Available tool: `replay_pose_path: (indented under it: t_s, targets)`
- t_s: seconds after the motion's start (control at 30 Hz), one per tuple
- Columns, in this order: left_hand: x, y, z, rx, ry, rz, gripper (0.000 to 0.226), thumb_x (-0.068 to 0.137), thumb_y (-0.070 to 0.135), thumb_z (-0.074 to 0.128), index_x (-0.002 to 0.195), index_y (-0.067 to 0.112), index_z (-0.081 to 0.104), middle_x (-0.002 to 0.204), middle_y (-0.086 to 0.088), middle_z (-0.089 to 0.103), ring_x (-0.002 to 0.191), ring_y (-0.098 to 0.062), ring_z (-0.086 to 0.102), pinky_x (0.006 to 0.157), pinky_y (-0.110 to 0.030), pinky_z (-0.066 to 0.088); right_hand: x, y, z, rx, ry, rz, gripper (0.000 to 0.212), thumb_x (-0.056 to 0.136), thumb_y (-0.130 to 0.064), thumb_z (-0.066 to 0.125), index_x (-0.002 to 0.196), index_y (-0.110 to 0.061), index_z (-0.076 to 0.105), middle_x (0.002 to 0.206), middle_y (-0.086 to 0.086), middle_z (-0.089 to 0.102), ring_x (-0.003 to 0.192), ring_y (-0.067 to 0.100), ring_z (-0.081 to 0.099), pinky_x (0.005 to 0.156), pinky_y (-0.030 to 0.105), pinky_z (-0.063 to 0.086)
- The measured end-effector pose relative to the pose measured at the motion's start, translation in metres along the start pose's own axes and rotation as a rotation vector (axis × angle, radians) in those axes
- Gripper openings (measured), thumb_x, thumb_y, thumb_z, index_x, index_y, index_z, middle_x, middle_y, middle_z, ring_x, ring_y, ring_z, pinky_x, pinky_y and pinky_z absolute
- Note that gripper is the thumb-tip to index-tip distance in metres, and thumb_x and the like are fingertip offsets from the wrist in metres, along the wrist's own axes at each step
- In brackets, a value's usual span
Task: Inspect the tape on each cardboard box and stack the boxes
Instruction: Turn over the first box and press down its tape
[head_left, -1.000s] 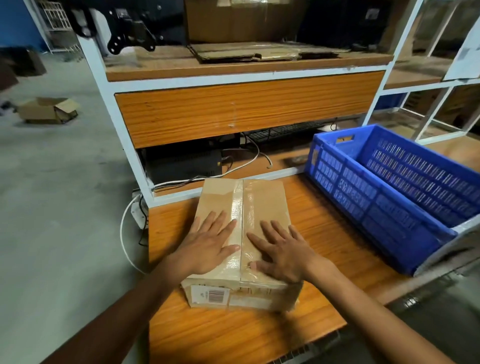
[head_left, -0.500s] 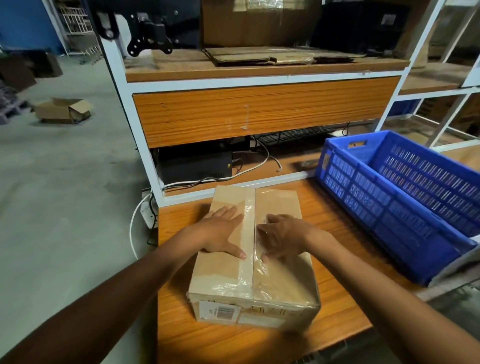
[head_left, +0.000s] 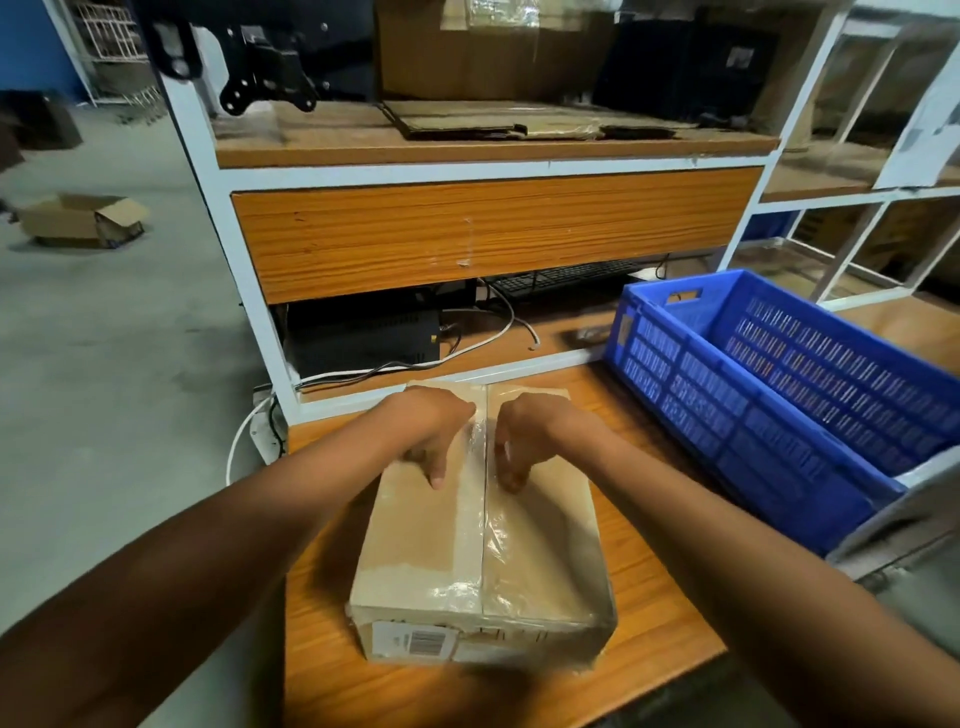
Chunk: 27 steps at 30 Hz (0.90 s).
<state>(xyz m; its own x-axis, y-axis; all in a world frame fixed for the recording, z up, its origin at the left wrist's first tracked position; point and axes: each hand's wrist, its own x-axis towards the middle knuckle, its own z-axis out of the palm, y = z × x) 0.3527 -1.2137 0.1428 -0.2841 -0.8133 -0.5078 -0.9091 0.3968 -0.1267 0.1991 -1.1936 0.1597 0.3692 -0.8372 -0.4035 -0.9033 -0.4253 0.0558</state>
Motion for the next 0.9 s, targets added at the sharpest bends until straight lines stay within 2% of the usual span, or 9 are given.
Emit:
replay_pose_path:
  t_s: [0.07,0.13,0.2,0.27,0.37,0.5,0.6,0.77,0.9]
  targets:
    - [0.003,0.003,-0.005,-0.030,0.039,0.033,0.127,0.062,0.029,0.094,0.158,0.027,0.012,0.141,-0.010,0.055,0.121,-0.032,0.058,0.100,-0.046,0.050,0.005,0.006,-0.003,-0.029,0.025,-0.007,0.065,0.065,-0.049,0.088,0.123,-0.027,0.069,0.115,-0.004,0.067,0.098,0.018,0.059,0.072,0.027,0.047]
    - [0.005,-0.002,-0.008,-0.022,0.127,0.075,0.127,0.062,0.032,0.094,0.159,0.028,0.011,0.149,-0.007,0.048,0.131,-0.031,0.051,0.105,-0.045,0.046,0.013,0.017,0.001,-0.015,0.040,0.012,0.084,0.065,-0.050,0.089,0.139,-0.032,0.054,0.135,-0.001,0.054,0.115,0.023,0.053,0.081,0.030,0.044]
    - [0.008,-0.008,-0.006,0.001,0.137,0.050,0.115,0.064,0.039,0.092,0.156,0.026,0.024,0.146,-0.004,0.050,0.127,-0.028,0.052,0.101,-0.042,0.048,0.021,0.025,0.010,-0.005,0.043,0.068,0.106,0.059,-0.056,0.090,0.149,-0.037,0.039,0.150,0.005,0.040,0.133,0.031,0.042,0.097,0.038,0.045]
    - [0.013,-0.012,-0.003,0.012,0.125,0.037,0.102,0.066,0.042,0.090,0.150,0.023,0.037,0.137,-0.002,0.056,0.119,-0.026,0.055,0.095,-0.038,0.049,0.027,0.027,0.014,-0.024,0.017,0.099,0.116,0.056,-0.060,0.090,0.153,-0.039,0.031,0.154,0.006,0.033,0.138,0.034,0.036,0.105,0.046,0.043]
    - [0.014,-0.017,-0.007,-0.077,0.167,0.098,0.093,0.071,0.039,0.087,0.149,0.020,0.041,0.139,-0.001,0.057,0.121,-0.024,0.055,0.099,-0.039,0.048,0.027,0.030,0.007,-0.027,-0.004,0.048,0.103,0.061,-0.061,0.088,0.149,-0.037,0.039,0.147,0.005,0.041,0.130,0.030,0.043,0.097,0.040,0.044]
    - [0.014,-0.041,0.008,-0.440,0.379,0.081,0.072,0.086,0.033,0.075,0.149,0.021,0.044,0.144,-0.001,0.056,0.128,-0.019,0.056,0.107,-0.037,0.047,0.022,0.054,0.009,0.129,0.044,0.033,0.081,0.076,-0.046,0.084,0.147,-0.030,0.049,0.143,0.005,0.048,0.127,0.027,0.047,0.095,0.034,0.041]
    - [0.017,-0.044,0.042,-0.234,0.601,0.118,0.035,0.097,0.029,0.055,0.129,0.020,0.064,0.127,0.000,0.065,0.117,-0.019,0.058,0.100,-0.036,0.046,0.021,0.063,0.026,0.151,0.120,0.050,0.073,0.083,-0.045,0.076,0.148,-0.035,0.046,0.147,0.006,0.043,0.130,0.028,0.042,0.106,0.041,0.041]
    - [0.034,-0.031,0.066,-0.243,0.735,0.104,0.036,0.102,0.025,0.044,0.137,0.025,0.053,0.132,0.002,0.050,0.124,-0.016,0.044,0.109,-0.037,0.038,0.018,0.064,0.032,0.203,0.158,0.049,0.066,0.090,-0.051,0.067,0.149,-0.038,0.043,0.149,0.005,0.038,0.137,0.029,0.033,0.112,0.046,0.035]
    - [0.039,-0.035,0.071,-0.560,0.560,-0.085,0.055,0.106,0.041,0.037,0.157,0.024,0.025,0.164,-0.002,0.018,0.151,-0.026,0.017,0.121,-0.047,0.021,0.006,0.051,0.080,0.331,0.356,0.149,0.062,0.097,-0.068,0.035,0.154,-0.043,0.027,0.163,0.001,0.016,0.147,0.033,0.013,0.112,0.058,0.034]
